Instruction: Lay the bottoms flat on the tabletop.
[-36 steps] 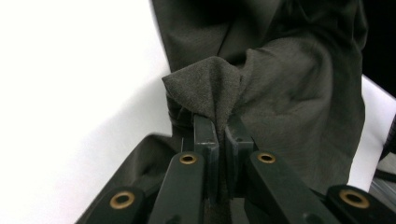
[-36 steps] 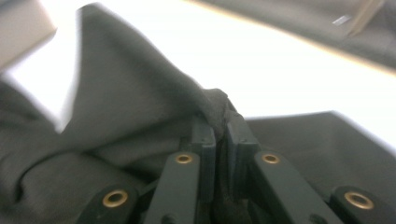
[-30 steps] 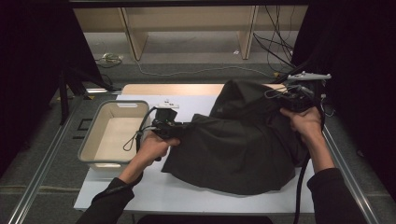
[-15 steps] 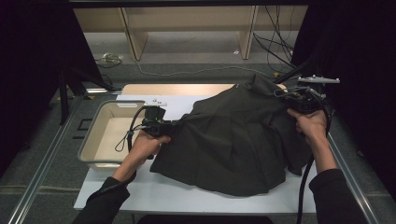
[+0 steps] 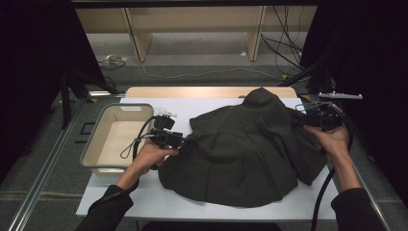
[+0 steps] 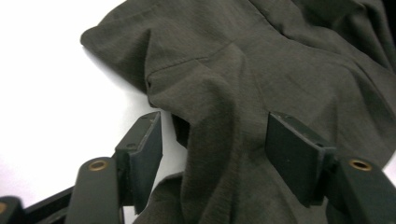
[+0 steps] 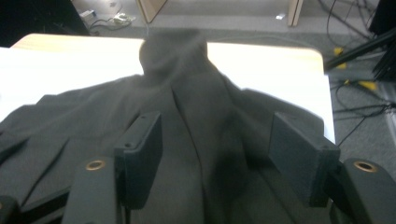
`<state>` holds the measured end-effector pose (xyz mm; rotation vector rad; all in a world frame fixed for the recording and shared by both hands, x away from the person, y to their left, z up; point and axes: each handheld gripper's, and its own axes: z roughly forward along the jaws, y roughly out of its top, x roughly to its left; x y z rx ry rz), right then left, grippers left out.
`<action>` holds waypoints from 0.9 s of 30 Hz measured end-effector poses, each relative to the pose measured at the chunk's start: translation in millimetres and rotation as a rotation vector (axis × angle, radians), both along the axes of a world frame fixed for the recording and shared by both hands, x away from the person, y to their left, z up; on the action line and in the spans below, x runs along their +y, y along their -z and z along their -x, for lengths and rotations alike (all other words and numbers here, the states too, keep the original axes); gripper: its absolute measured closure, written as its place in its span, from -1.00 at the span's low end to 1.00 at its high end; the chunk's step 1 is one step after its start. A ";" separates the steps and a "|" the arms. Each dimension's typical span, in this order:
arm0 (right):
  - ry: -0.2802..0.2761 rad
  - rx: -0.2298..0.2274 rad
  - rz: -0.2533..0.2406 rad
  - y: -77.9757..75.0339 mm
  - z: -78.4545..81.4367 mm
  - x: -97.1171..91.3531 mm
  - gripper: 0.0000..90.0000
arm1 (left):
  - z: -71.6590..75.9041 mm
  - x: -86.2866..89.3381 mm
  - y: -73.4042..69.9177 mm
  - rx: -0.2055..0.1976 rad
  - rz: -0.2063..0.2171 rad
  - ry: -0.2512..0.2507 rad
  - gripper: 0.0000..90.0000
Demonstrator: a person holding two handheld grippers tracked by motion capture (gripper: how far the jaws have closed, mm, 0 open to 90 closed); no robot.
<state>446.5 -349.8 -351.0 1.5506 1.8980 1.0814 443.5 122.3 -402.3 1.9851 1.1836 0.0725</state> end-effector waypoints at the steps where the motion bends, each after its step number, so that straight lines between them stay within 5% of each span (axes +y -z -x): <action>1: -0.002 0.009 0.001 4.0 1.6 -1.7 -0.21 | -0.7 -0.5 1.4 0.002 -0.004 -0.001 -0.25; 7: -0.009 0.075 0.024 34.9 6.1 -7.4 -0.28 | -3.6 -8.4 17.3 0.032 -0.059 -0.002 -0.36; 14: -0.018 0.147 0.050 61.5 4.6 -11.9 -0.36 | -3.5 -15.4 49.9 0.114 -0.128 0.003 -0.32; 18: -0.008 0.189 0.077 73.8 3.9 -16.5 -0.45 | 5.5 -24.8 60.4 0.126 -0.162 0.099 0.13; 22: 0.022 0.240 0.088 89.8 3.4 -24.8 -0.48 | 13.1 -30.8 71.1 0.179 -0.173 0.148 0.51; 27: 0.028 0.295 0.113 105.2 2.2 -31.6 -0.47 | 20.0 -28.3 68.6 0.248 -0.097 0.186 0.66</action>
